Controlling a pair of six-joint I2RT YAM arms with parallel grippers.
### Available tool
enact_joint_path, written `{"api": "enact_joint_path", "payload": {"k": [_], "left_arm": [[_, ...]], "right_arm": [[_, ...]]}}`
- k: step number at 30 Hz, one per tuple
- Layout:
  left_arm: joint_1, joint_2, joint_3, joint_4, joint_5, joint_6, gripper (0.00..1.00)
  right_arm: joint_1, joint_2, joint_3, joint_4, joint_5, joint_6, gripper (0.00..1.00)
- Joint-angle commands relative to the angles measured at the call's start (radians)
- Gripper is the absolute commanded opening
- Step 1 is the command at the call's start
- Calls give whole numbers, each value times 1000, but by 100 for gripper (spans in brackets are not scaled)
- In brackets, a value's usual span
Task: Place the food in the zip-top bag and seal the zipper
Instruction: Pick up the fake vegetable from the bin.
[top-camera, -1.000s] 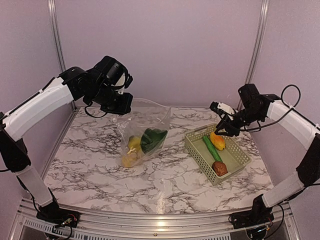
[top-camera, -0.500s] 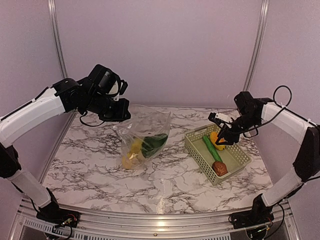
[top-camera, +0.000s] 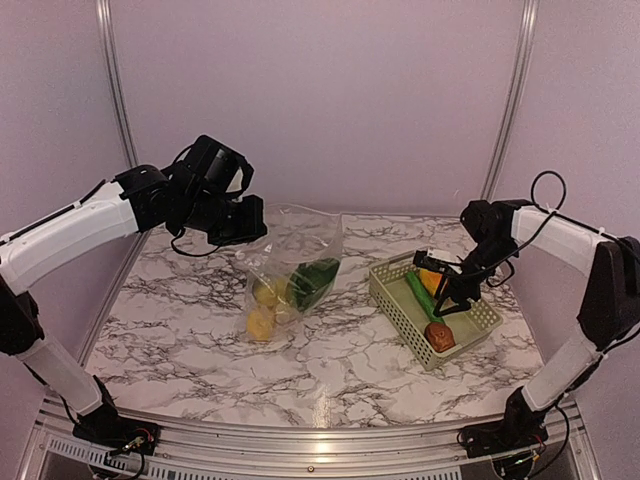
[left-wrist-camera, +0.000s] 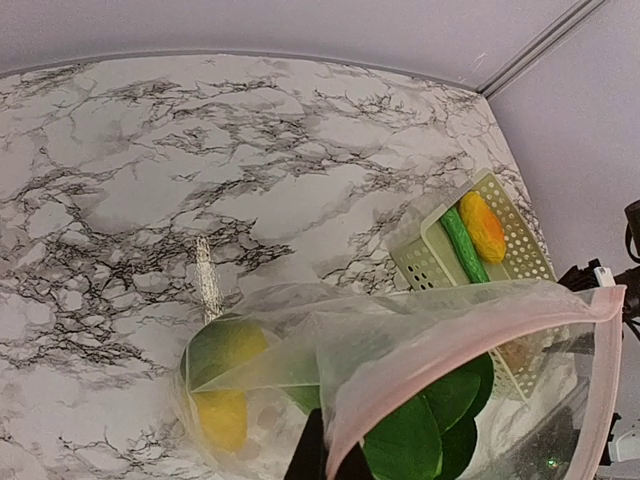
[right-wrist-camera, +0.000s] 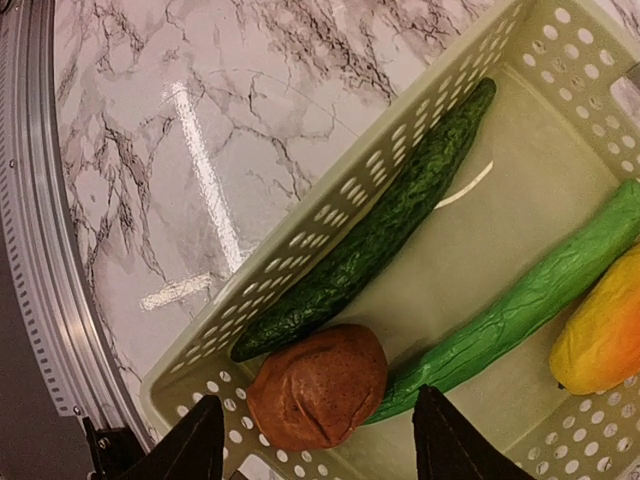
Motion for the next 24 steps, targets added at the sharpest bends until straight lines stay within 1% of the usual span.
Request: {"api": "enact_joint_path", "payload": {"k": [1, 9, 19, 24], "left_arm": [[-6, 33, 33, -15, -41, -42, 0], [-13, 50, 50, -17, -17, -42, 0], [-25, 37, 29, -15, -13, -11, 0], [-30, 33, 25, -23, -11, 3, 0]], "right_arm": [[-6, -46, -55, 41, 76, 40, 62], [-9, -55, -120, 105, 138, 150, 63], [-8, -30, -182, 105, 121, 205, 65], [-7, 8, -189, 108, 143, 240, 65]]}}
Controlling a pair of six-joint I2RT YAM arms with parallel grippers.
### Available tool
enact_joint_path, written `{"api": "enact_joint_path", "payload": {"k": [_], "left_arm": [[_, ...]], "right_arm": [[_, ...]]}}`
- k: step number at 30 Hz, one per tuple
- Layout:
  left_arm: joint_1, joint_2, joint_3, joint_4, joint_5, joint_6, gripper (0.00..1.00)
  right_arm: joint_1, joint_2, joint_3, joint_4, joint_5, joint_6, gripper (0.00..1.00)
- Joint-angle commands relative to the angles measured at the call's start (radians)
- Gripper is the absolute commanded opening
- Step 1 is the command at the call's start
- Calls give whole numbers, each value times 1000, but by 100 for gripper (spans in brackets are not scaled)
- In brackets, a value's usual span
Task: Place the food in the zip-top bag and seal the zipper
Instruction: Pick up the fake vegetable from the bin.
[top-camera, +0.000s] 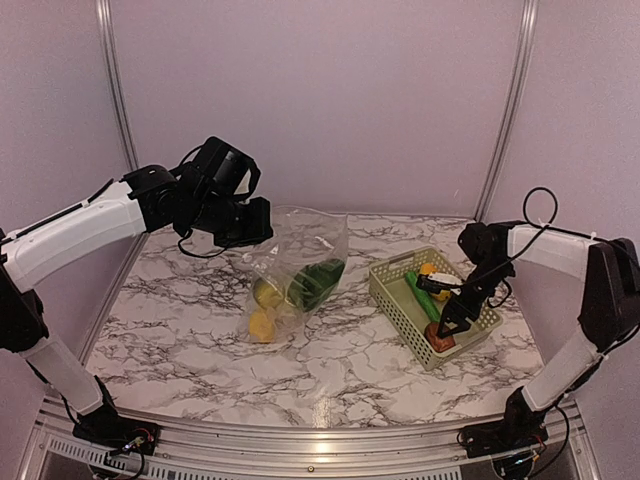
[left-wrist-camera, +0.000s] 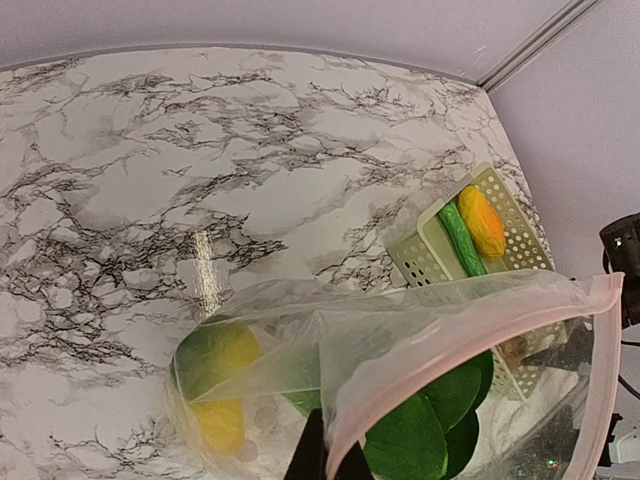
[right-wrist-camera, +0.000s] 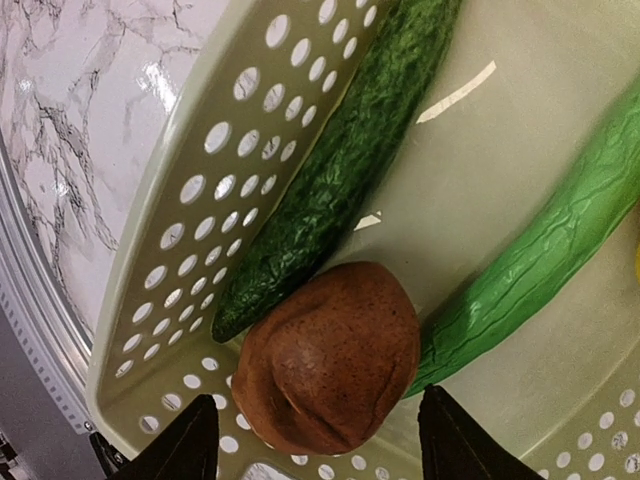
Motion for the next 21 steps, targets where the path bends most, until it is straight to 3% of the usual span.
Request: {"api": "enact_joint_path", "payload": {"k": [1, 13, 21], "left_arm": [[-4, -9, -5, -17, -1, 14, 0], [-12, 29, 40, -32, 54, 24, 0], [-21, 29, 38, -49, 51, 22, 0]], "right_arm": [[-7, 34, -3, 14, 8, 47, 65], [-6, 108, 1, 38, 41, 104, 65], [-6, 126, 60, 0, 16, 88, 45]]}}
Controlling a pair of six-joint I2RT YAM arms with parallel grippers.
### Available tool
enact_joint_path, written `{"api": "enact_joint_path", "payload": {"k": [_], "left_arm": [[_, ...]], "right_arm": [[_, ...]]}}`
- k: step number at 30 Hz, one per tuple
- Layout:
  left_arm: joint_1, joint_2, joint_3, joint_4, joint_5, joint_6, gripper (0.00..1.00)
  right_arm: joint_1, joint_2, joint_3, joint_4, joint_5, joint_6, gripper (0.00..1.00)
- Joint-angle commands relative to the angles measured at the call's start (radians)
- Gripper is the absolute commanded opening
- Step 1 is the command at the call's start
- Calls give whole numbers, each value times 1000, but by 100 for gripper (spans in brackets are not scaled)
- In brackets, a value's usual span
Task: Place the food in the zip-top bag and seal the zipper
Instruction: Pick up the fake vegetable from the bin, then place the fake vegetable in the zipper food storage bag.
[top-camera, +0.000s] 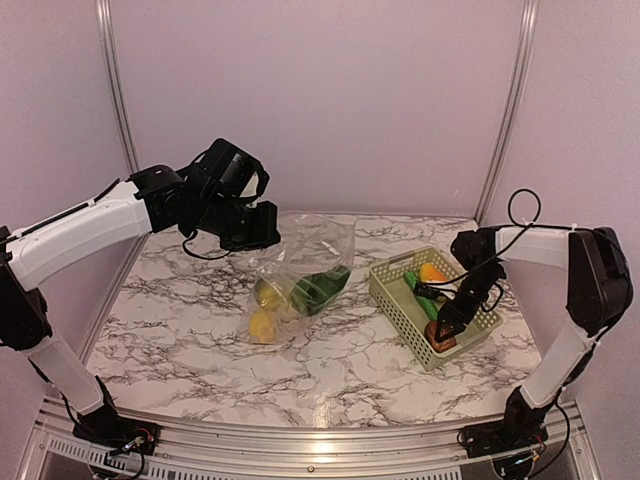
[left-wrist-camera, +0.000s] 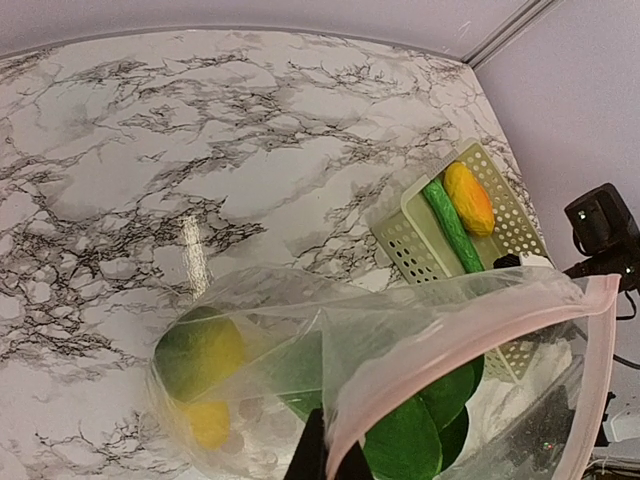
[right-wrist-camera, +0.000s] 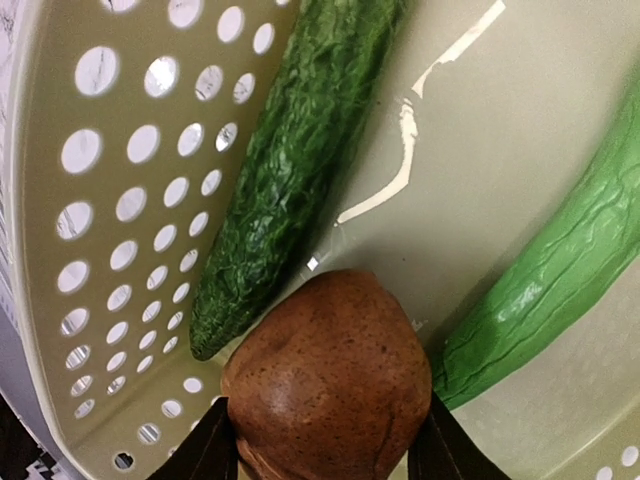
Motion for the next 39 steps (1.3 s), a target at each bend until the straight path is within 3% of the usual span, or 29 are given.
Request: {"api": "enact_joint_path", "payload": {"k": [1, 12, 19, 24, 28, 35, 39], "left_arm": [[-8, 1, 13, -40, 2, 12, 0], [-8, -16, -9, -43, -17, 21, 0], [-8, -12, 0, -43, -30, 27, 0], [-9, -12, 0, -43, -25, 17, 0], [-8, -24, -1, -44, -27, 9, 0], [-10, -33, -1, -51, -14, -17, 0], [-16, -42, 5, -57, -9, -29, 0]], "right_arm": [[-6, 11, 77, -27, -4, -11, 44], [-6, 18, 334, -166, -186, -152, 35], [7, 64, 638, -258, -368, -222, 32], [82, 105, 831, -256, -434, -211, 31], [183, 79, 914, -132, -428, -181, 31], [312, 9, 921, 208, -523, -21, 31], [408, 27, 929, 282, -531, 23, 30]]}}
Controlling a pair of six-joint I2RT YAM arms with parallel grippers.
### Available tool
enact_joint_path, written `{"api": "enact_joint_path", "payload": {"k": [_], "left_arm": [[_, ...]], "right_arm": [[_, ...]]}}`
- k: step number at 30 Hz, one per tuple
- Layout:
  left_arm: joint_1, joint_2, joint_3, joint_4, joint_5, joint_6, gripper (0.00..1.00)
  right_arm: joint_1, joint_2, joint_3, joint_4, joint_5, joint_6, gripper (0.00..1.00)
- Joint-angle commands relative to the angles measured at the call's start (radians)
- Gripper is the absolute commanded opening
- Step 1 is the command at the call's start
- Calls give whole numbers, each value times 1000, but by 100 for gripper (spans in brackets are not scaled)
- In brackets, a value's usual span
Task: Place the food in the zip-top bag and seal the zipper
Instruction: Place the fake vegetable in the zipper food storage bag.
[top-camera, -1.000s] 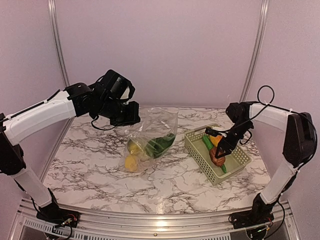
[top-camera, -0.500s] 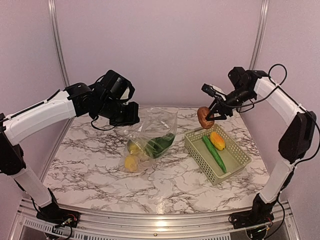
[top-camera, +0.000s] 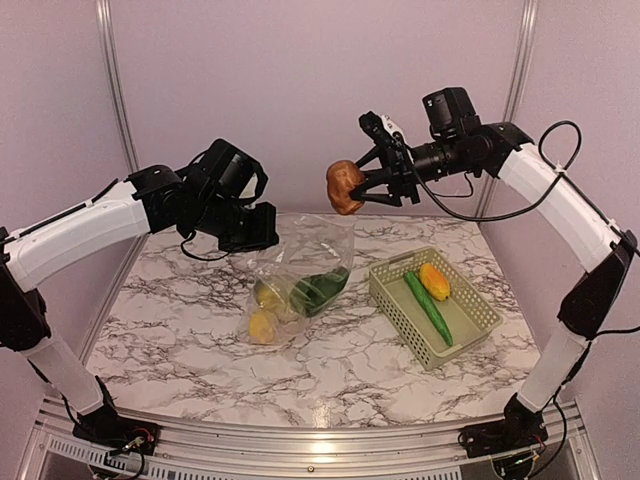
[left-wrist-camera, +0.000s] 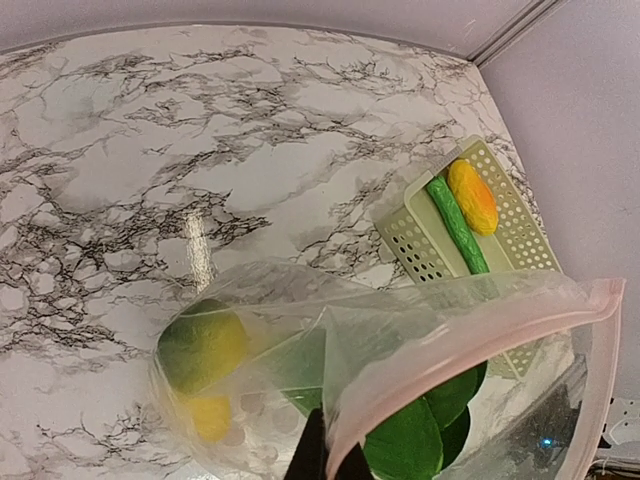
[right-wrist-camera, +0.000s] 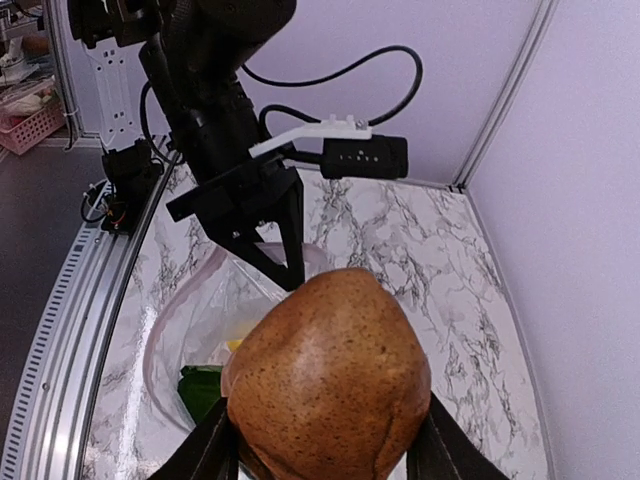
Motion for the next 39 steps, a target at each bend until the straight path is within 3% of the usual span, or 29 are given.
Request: {"api": "enact_joint_path", "payload": {"k": [1, 16, 32, 37, 39], "left_arm": [[-10, -39, 11, -40, 3, -20, 0], [-40, -66, 117, -84, 38, -58, 0], [-54, -90, 90, -94, 17, -62, 0], [-54, -103, 73, -94, 8, -65, 0], [-54, -107, 68, -93, 5, -67, 0]], "right_arm": [[100, 6, 44, 144, -41, 76, 30], [204, 4, -111, 231, 21, 47, 28], [275, 26, -199, 297, 104, 69, 31], [280, 38, -223, 321, 142, 94, 42], [280, 49, -223, 319, 144, 101, 52]]}}
